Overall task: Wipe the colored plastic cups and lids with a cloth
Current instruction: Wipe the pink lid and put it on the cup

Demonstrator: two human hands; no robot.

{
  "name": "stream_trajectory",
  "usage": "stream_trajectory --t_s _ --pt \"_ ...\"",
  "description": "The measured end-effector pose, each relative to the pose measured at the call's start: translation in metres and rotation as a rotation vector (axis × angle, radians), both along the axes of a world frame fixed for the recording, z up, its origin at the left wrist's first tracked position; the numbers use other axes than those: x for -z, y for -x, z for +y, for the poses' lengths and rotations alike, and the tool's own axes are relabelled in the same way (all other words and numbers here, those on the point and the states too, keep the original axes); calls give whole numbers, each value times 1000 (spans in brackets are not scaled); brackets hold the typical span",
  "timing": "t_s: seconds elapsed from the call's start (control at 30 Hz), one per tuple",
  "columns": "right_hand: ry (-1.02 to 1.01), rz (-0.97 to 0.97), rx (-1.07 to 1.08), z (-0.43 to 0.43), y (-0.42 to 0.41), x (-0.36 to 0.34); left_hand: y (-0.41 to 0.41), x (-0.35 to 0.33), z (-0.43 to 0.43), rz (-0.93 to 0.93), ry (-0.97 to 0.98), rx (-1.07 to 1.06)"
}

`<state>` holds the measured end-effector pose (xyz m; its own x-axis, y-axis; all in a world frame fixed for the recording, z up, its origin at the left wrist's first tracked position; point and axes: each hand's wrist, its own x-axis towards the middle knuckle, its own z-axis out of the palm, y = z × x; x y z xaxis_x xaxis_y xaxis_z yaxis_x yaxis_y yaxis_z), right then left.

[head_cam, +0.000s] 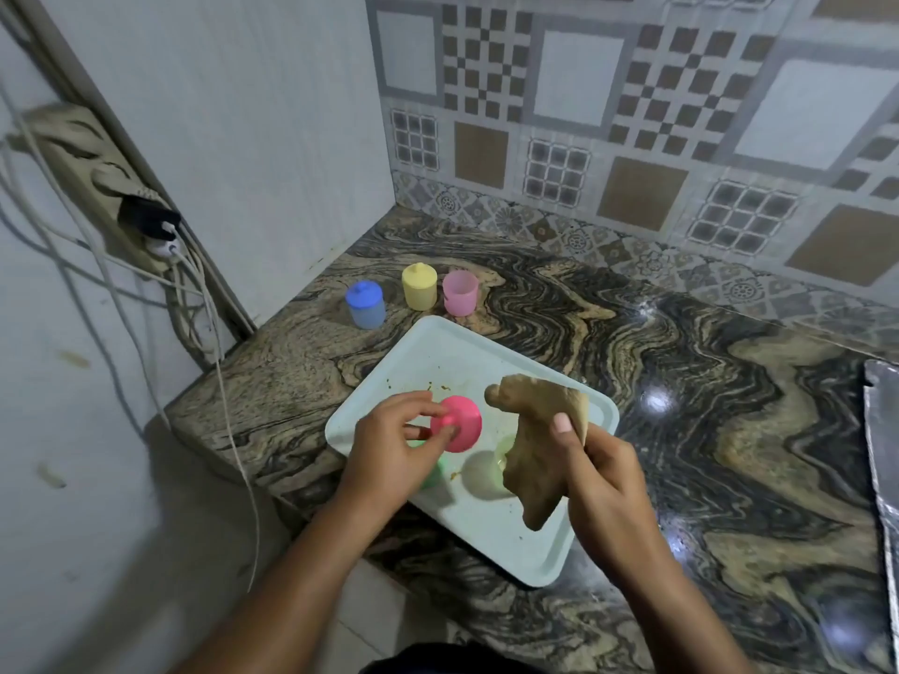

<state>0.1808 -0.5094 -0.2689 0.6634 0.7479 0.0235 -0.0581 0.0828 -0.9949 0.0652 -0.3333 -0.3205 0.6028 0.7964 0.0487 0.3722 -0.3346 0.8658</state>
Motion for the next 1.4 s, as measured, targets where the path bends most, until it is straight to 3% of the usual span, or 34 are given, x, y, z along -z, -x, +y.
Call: stream_trajectory --t_s 0.1,0.27,0.53,0.63,0.77,0.9,0.97,1.1,1.23,1.33,1.4 --pt "-58 77 -43 12 2 -7 -3 -35 -3 -154 206 -83" --pt "-66 121 -69 31 -1 -10 -5 -59 -7 -262 271 -39" --pt "-98 270 -18 48 -23 -11 1 -62 2 -416 897 -90" --pt "-138 301 88 53 -27 -12 1 -61 4 -447 1014 -108" --pt "-143 56 5 55 -13 -1 0 -59 5 -474 1045 -116" --pt "-5 -648 -73 57 8 24 -4 -61 1 -510 1061 -107" --pt "-50 -781 -37 60 11 29 -2 -62 0 -500 1047 -102" --pt "-83 -804 -28 64 -4 28 8 -67 5 -482 1009 -11" --pt "46 -776 -7 66 -28 21 15 -75 7 -455 978 66" --pt "115 -580 70 66 -37 17 17 -79 12 -485 968 36" --pt "27 -372 85 63 -32 9 16 -82 17 -514 973 10"
